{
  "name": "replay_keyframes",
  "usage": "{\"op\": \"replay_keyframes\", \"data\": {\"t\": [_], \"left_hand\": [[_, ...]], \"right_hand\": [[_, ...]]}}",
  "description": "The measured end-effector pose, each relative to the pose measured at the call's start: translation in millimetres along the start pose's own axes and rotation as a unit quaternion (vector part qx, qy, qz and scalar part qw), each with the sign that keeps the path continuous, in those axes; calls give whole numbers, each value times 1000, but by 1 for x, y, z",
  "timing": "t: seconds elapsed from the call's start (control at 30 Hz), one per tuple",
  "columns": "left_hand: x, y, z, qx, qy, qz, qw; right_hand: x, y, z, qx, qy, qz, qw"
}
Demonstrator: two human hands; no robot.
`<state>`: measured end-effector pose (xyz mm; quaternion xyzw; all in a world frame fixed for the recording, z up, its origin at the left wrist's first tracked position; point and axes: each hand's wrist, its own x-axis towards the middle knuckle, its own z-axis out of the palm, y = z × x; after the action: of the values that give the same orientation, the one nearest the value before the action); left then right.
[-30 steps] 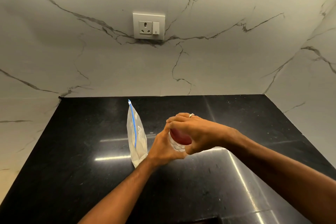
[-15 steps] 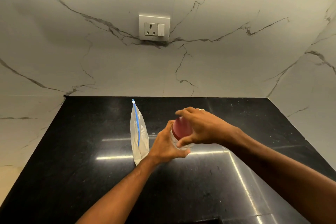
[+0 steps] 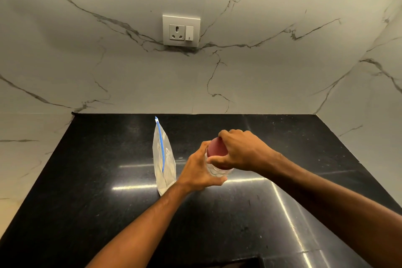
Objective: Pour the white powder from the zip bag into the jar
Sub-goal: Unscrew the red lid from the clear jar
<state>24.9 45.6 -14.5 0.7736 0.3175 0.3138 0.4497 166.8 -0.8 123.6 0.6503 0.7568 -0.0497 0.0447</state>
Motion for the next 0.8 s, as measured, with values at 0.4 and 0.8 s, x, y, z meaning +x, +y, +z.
{"op": "replay_keyframes", "data": {"t": [0.4,0.8], "left_hand": [[0,-4,-2,-1,-5,-2,1000],[0,-23,4,-21,64,-37,997]], "right_hand": [[5,5,-4,28,-24,-105,994],[2,62,40,406,229,62,883]]}}
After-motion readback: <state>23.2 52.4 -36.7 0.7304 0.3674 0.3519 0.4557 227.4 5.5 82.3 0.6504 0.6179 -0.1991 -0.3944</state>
